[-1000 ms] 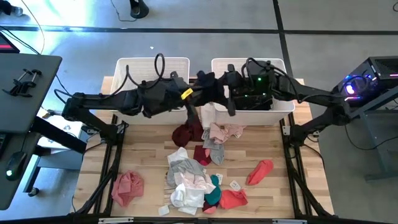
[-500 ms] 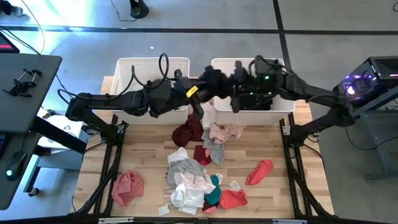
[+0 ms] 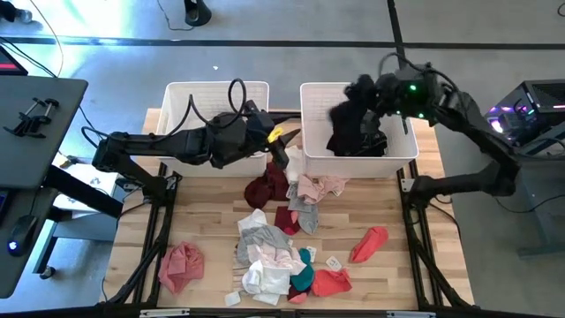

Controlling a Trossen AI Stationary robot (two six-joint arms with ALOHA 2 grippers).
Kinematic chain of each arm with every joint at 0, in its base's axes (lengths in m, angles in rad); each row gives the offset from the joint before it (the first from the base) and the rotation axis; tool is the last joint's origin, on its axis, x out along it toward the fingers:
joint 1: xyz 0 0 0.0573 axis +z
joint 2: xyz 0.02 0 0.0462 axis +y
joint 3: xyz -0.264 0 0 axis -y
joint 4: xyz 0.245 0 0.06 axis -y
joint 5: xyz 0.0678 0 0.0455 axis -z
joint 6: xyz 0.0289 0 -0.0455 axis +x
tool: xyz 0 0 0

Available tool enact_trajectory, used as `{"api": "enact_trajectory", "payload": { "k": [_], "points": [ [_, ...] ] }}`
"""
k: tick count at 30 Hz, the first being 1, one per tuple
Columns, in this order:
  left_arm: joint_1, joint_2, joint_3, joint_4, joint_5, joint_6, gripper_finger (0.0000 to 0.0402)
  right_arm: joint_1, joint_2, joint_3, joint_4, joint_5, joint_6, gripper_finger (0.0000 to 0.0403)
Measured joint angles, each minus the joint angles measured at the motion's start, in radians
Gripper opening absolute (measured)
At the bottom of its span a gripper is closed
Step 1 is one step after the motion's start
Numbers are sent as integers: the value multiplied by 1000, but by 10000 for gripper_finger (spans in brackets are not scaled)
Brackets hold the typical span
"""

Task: Sort clothes
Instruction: Put the black underwear into the right white laundry bin

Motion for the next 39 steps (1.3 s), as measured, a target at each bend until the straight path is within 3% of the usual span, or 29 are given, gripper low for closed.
{"api": "enact_trajectory", "payload": {
  "k": [5,10,19,22,26,32,39],
  "points": [
    [0,0,0,0,0,0,197,-140,83,0,-189,-1,-7,14],
    [0,0,0,-7,-2,0,197,-204,221,-2,-253,-34,-26,24],
    [-29,0,0,-48,-3,-45,197,-202,523,-2,-326,-105,10,62],
    [-43,0,0,-62,-2,-45,197,-191,607,-2,-293,-188,12,87],
    [-60,0,0,-74,-4,-53,197,-169,681,-2,-259,-198,-25,135],
    [-68,0,0,-119,-9,-117,197,-169,652,-2,-213,-200,-22,184],
    [-53,0,0,-129,-10,-140,197,-172,440,-2,-197,-186,-13,188]
  ]
}}
